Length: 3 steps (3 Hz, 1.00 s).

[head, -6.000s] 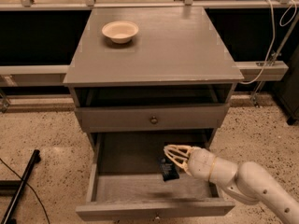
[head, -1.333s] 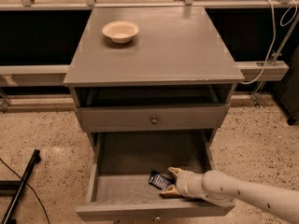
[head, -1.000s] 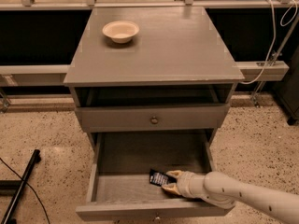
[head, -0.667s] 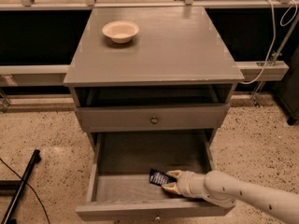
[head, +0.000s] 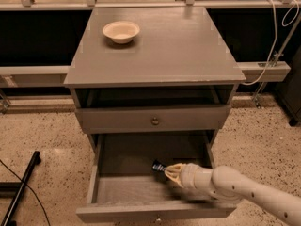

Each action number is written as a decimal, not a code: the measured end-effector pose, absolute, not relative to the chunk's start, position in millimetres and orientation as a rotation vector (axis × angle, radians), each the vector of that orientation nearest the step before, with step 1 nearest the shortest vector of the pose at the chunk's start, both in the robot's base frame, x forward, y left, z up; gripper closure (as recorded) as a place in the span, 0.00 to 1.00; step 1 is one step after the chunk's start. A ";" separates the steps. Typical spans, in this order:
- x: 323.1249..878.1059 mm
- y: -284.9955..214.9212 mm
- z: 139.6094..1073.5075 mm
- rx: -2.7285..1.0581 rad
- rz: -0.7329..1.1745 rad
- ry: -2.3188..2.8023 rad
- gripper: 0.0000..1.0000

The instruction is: Pick rxbar blueberry from middle drawer and place on counter

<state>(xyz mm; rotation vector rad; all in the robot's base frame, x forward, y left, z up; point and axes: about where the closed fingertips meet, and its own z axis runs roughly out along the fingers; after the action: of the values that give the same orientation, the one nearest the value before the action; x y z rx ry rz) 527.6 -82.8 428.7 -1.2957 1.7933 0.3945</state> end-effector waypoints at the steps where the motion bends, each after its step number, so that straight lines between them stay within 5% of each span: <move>1: 529.3 -74.2 509.7 -1.339 0.332 1.597 1.00; 3: 515.9 -76.5 684.7 -1.379 0.215 1.218 1.00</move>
Offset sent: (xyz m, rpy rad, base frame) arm -0.0168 0.0108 0.2884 0.1066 -0.5758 0.2219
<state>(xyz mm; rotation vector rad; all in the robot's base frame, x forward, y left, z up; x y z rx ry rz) 515.9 -76.5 684.7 -1.3792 1.2179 0.2146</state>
